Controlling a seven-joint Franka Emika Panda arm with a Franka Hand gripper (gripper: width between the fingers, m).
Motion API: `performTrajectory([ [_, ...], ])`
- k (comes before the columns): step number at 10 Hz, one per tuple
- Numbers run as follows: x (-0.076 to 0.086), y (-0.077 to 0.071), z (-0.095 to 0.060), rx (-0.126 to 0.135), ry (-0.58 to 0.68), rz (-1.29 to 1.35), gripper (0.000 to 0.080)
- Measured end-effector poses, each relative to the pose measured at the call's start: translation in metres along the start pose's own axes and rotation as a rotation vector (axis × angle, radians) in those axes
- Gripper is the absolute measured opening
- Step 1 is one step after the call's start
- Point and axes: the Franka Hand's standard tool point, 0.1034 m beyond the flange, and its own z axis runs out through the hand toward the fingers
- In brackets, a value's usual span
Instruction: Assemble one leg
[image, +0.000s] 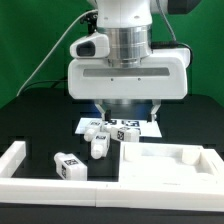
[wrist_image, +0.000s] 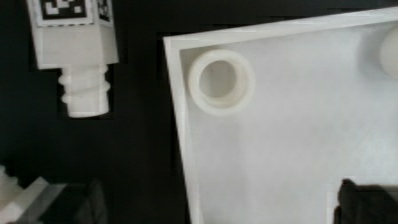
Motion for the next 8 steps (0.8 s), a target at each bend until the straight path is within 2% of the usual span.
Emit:
performTrajectory([
  [1,0.0,-0.003,0.002,-0.004,0.01,0.002,0.0649],
  [2,-0.012,-0.015,0.01,-0.02,0.043,-0.009,0.0649],
  [4,-0.059,-0.04,0.014,-0.05,0.02,-0.085,0.0649],
  [6,-0.094,-0.05,0.018,-0.055,0.027,-0.106,0.0649],
  [8,-0.095,-0.048,0.016,-0.055,0.028,-0.245,0.0649],
])
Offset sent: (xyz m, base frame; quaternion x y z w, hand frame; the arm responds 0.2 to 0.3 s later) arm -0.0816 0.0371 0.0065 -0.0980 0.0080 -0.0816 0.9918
